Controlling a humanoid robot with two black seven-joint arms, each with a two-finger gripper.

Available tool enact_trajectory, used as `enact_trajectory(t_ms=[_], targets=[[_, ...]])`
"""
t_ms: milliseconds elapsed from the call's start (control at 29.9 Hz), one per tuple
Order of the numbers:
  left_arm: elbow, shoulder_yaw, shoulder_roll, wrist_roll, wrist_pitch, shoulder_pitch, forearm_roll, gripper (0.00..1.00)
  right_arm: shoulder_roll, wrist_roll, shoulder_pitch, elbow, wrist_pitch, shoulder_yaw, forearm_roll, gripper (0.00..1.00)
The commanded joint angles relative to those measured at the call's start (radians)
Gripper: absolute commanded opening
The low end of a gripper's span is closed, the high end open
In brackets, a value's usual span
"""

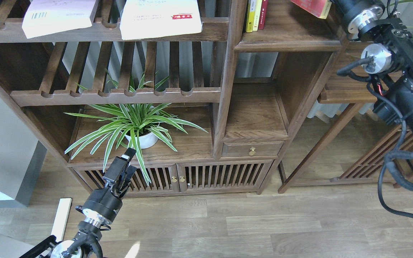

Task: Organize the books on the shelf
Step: 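Lower the paperback into the upper compartment beside the upright books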

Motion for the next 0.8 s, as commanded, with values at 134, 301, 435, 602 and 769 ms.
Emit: enact_trajectory(t_ms=[134,301,435,602,769], targets=[[0.000,-0.002,0.000,-0.002,0.000,0.000,-0.001,0.99,0.013,0.001,-0.026,-0.016,0.000,-0.002,0.000,0.05],[0.002,-0.005,0.000,-0.002,0.000,0.002,-0.001,0.99,0.032,0.002,-0.028,-0.034,0.000,0.004,0.000,0.05],[0.002,-0.012,0.000,-0.002,0.000,0.003,-0.001,0.99,0.036,0.002,-0.026,-0.040,0.000,0.006,0.000,0.07],[0.002,-0.018,0.001,-0.002,0.000,0.003,-0.001,0.99,0.038,0.002,-0.028,-0.034,0.000,0.006,0.002,0.12],[0.002,-0.020,0.001,-0.002,0.000,0.003,-0.001,0.99,0.053,0.001,-0.039,-0.019,0.000,0.009,0.003,0.14]])
